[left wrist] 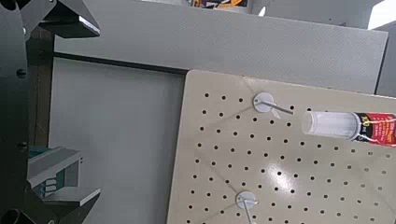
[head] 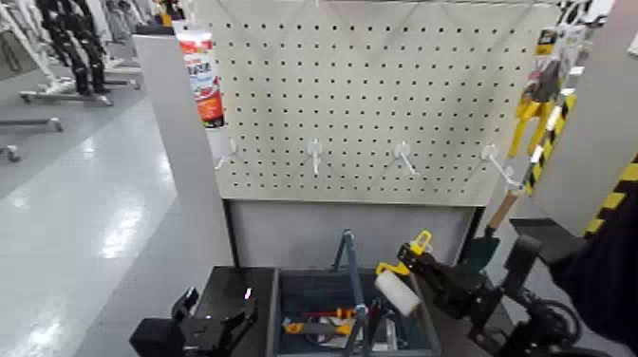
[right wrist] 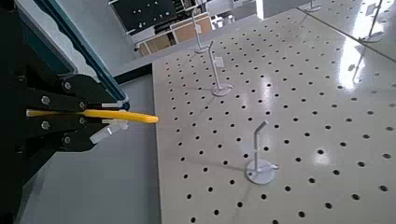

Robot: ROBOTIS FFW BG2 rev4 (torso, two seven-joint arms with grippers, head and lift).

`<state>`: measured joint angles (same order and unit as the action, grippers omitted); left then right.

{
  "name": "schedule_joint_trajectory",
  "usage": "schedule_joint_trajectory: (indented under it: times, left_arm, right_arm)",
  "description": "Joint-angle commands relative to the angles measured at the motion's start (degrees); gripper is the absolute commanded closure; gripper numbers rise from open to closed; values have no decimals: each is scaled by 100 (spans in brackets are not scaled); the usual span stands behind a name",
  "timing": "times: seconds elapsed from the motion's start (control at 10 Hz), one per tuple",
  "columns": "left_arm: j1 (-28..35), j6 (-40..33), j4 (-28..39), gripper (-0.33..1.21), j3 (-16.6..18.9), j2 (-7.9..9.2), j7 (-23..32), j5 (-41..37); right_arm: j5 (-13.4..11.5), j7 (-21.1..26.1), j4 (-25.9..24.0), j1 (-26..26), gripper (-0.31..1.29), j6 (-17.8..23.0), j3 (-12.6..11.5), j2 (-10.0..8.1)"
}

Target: Put the yellow roller into the crate.

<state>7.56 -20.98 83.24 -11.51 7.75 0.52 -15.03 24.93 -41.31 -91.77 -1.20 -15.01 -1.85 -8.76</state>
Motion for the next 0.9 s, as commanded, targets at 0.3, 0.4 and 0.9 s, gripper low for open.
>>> schedule_joint_trajectory:
  times: [0.3, 0.4, 0.9]
  left_arm:
    - [-9, 6, -1, 11, -9, -11, 0, 0]
    - [-9, 6, -1, 11, -9, -11, 0, 0]
    - [0, -2, -1, 11, 0, -19, 0, 0]
  right_arm:
    - [100, -35, 757, -346, 128, -19, 493, 59]
    - [30, 18, 862, -408, 128, -116, 555, 67]
    - [4, 27, 924, -478, 8, -230, 598, 67]
